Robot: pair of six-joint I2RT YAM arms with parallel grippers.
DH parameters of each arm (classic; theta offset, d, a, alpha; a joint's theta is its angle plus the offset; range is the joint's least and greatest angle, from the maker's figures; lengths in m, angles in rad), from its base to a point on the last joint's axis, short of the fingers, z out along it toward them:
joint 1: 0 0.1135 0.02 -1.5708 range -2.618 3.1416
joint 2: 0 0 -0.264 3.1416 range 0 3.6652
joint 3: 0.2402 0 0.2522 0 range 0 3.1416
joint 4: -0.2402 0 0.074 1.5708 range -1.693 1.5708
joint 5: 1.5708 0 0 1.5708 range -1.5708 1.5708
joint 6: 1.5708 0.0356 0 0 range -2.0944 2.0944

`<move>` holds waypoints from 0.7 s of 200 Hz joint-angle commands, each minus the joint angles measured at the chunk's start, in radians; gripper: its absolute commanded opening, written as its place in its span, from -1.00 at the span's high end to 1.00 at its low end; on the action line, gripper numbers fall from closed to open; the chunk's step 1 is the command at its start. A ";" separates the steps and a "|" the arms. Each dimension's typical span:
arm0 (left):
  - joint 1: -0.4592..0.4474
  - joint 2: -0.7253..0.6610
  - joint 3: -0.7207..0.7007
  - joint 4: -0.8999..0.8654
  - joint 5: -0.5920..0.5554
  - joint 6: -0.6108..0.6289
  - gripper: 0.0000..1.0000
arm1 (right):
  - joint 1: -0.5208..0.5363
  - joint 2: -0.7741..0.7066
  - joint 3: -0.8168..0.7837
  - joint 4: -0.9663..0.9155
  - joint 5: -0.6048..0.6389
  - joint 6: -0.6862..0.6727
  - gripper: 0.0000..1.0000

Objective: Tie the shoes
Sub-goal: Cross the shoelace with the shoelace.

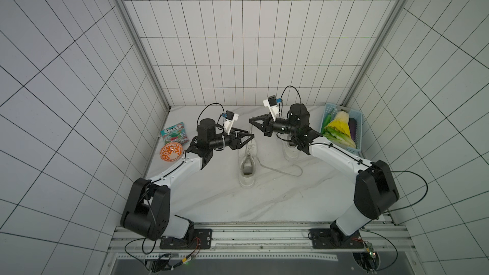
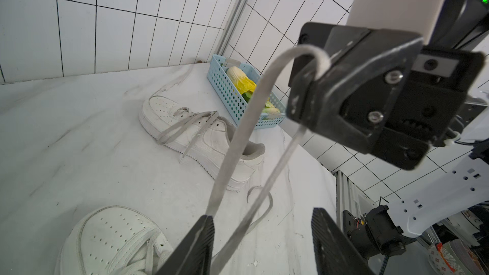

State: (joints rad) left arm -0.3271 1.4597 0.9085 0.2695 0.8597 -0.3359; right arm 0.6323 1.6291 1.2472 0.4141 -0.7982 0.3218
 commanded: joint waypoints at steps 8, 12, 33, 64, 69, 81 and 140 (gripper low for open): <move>-0.013 0.046 0.052 0.086 -0.010 -0.001 -0.12 | -0.005 -0.044 0.012 0.003 0.011 -0.013 1.00; -0.014 0.050 0.052 0.101 -0.005 -0.008 -0.10 | -0.005 -0.046 0.011 0.000 0.015 -0.015 1.00; -0.019 0.066 0.061 0.131 0.031 -0.036 0.05 | -0.005 -0.045 0.015 -0.016 0.025 -0.024 1.00; -0.021 0.068 0.067 0.130 0.046 -0.048 0.34 | -0.005 -0.041 0.017 -0.034 0.039 -0.030 1.00; -0.021 0.067 0.069 0.129 0.049 -0.050 0.38 | -0.005 -0.043 0.017 -0.040 0.045 -0.034 1.00; -0.021 0.065 0.072 0.128 0.054 -0.055 0.46 | -0.005 -0.045 0.018 -0.049 0.054 -0.039 1.00; -0.017 0.055 0.083 0.132 0.069 -0.088 1.00 | -0.071 -0.109 0.005 -0.235 0.149 -0.041 0.68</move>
State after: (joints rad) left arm -0.3458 1.5204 0.9657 0.3862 0.9150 -0.4088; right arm 0.6189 1.6066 1.2472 0.2924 -0.7238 0.2844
